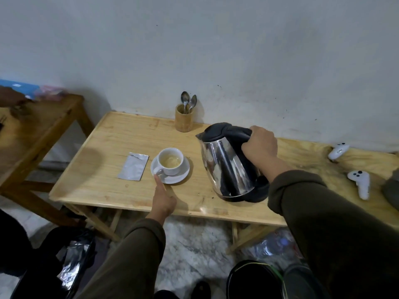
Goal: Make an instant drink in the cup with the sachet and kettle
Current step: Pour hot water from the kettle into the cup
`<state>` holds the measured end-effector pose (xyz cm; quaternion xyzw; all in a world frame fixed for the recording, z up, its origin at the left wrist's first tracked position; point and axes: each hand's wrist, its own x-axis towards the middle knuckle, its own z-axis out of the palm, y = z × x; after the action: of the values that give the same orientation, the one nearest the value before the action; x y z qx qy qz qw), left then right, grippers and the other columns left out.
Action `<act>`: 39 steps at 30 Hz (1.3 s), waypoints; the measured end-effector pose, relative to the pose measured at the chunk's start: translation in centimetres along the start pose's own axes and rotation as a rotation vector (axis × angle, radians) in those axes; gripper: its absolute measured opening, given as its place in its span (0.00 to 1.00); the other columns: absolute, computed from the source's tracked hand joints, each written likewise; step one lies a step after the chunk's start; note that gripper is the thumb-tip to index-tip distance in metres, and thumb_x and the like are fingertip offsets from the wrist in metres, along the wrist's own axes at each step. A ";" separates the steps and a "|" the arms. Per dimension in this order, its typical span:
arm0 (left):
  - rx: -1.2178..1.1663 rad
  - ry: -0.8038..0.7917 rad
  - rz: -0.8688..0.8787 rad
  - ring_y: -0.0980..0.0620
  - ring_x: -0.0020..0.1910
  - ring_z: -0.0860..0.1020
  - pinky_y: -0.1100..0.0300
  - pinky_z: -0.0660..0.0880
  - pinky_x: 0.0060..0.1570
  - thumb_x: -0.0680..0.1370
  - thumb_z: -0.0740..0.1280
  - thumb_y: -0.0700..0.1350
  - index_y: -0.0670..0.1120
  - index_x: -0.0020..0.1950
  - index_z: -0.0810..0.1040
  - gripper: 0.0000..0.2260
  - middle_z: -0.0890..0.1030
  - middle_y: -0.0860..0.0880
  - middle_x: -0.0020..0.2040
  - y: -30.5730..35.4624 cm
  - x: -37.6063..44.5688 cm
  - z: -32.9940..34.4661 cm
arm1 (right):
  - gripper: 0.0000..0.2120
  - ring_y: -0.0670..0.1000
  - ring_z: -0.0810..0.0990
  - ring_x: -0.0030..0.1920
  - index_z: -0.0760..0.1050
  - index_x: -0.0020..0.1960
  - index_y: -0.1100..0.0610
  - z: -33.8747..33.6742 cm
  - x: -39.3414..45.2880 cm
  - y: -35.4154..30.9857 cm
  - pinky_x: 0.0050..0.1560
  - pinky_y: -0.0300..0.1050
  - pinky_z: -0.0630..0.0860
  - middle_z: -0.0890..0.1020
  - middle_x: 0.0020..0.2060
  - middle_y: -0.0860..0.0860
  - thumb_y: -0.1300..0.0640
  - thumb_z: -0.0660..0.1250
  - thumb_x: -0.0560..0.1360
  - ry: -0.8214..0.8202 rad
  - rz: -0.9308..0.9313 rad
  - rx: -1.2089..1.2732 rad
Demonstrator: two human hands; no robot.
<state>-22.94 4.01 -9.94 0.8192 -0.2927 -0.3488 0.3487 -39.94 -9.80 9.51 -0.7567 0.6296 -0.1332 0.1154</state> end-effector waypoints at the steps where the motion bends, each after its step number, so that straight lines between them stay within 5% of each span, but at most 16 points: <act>1: -0.014 0.008 0.027 0.36 0.66 0.71 0.50 0.70 0.60 0.75 0.60 0.35 0.48 0.78 0.37 0.41 0.68 0.39 0.71 -0.2 0.1 0.1 | 0.13 0.60 0.78 0.52 0.75 0.56 0.60 -0.1 -0.2 0.9 0.41 0.44 0.68 0.81 0.52 0.59 0.64 0.63 0.72 0.022 0.053 0.048; 5: 0.009 0.008 0.058 0.37 0.67 0.70 0.47 0.68 0.66 0.73 0.60 0.32 0.47 0.77 0.47 0.36 0.68 0.39 0.70 -0.6 0.9 0.8 | 0.13 0.60 0.79 0.53 0.74 0.57 0.59 0.1 -1.2 4.0 0.43 0.42 0.68 0.81 0.52 0.58 0.64 0.63 0.72 0.110 0.234 0.175; 16: 0.151 -0.046 -0.061 0.36 0.69 0.69 0.46 0.66 0.69 0.75 0.63 0.38 0.48 0.77 0.47 0.36 0.64 0.39 0.74 -0.9 1.8 1.4 | 0.09 0.57 0.75 0.42 0.73 0.52 0.61 0.8 -2.4 8.9 0.42 0.44 0.70 0.81 0.48 0.59 0.67 0.62 0.72 0.318 0.528 0.414; 31: 0.185 -0.117 -0.095 0.39 0.65 0.72 0.46 0.71 0.65 0.67 0.74 0.44 0.49 0.76 0.45 0.47 0.69 0.43 0.70 -1.4 2.9 0.9 | 0.08 0.55 0.74 0.41 0.73 0.51 0.62 2.6 -3.0 10.2 0.42 0.43 0.70 0.81 0.47 0.59 0.67 0.63 0.72 0.323 0.551 0.536; 39: 0.225 -0.113 -0.036 0.39 0.64 0.73 0.45 0.71 0.65 0.70 0.72 0.42 0.52 0.77 0.45 0.45 0.72 0.42 0.68 -1.1 1.8 0.4 | 0.12 0.60 0.78 0.51 0.70 0.54 0.61 3.2 -4.3 10.6 0.48 0.48 0.75 0.78 0.51 0.59 0.65 0.66 0.71 0.300 0.552 0.522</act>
<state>-21.93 3.14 -11.65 0.8374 -0.3342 -0.3654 0.2313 -49.37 -7.45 2.59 -0.4768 0.7640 -0.3613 0.2420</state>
